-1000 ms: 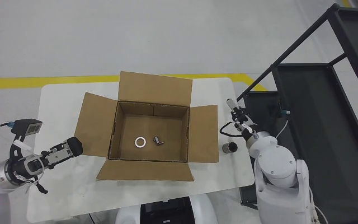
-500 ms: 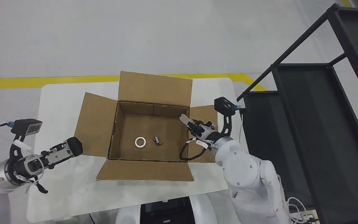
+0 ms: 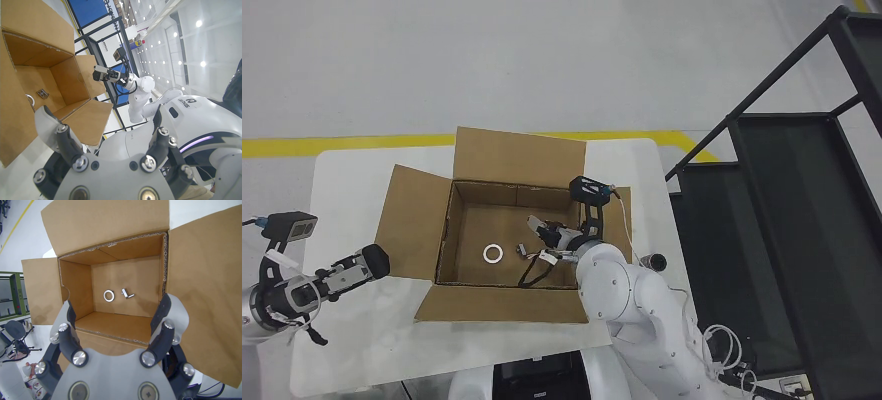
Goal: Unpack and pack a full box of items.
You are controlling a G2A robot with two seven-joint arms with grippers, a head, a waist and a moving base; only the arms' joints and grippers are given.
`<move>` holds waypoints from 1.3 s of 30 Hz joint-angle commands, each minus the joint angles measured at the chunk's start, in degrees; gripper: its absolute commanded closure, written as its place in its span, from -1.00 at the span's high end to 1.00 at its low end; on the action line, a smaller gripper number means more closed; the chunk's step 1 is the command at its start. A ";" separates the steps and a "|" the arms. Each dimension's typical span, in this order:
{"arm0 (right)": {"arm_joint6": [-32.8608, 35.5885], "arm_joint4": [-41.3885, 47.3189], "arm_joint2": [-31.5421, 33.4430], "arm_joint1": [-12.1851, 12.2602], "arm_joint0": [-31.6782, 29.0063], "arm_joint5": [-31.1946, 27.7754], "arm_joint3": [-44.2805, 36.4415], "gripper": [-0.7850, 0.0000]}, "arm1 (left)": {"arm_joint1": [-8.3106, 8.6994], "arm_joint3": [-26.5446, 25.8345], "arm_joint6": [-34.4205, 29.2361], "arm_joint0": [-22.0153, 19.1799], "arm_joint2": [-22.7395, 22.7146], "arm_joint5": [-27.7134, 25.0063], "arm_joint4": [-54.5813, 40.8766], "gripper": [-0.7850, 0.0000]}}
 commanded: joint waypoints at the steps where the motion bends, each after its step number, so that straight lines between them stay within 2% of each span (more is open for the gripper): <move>1: -0.17 0.13 -0.05 -0.07 0.23 0.15 0.56 1.00 | 0.00 0.00 0.00 0.00 0.00 0.00 0.00 1.00; 20: -0.68 0.42 -0.21 -0.07 0.13 -0.66 1.08 1.00 | 0.00 0.00 0.00 0.00 0.00 0.00 0.00 1.00; 22: -1.49 0.94 -0.70 -0.17 0.84 -2.37 3.38 1.00 | 0.00 0.00 0.00 0.00 0.00 0.00 0.00 1.00; 27: 1.58 -0.32 -3.05 -0.84 6.00 -1.61 9.82 1.00 | 0.00 0.00 0.00 0.00 0.00 0.00 0.00 1.00; 37: 3.62 -0.78 -7.84 -3.70 15.53 -3.63 27.23 1.00 | 0.00 0.00 0.00 0.00 0.00 0.00 0.00 1.00; 39: 3.83 -1.04 -8.02 -3.78 15.74 -3.85 27.61 1.00 | 0.00 0.00 0.00 0.00 0.00 0.00 0.00 1.00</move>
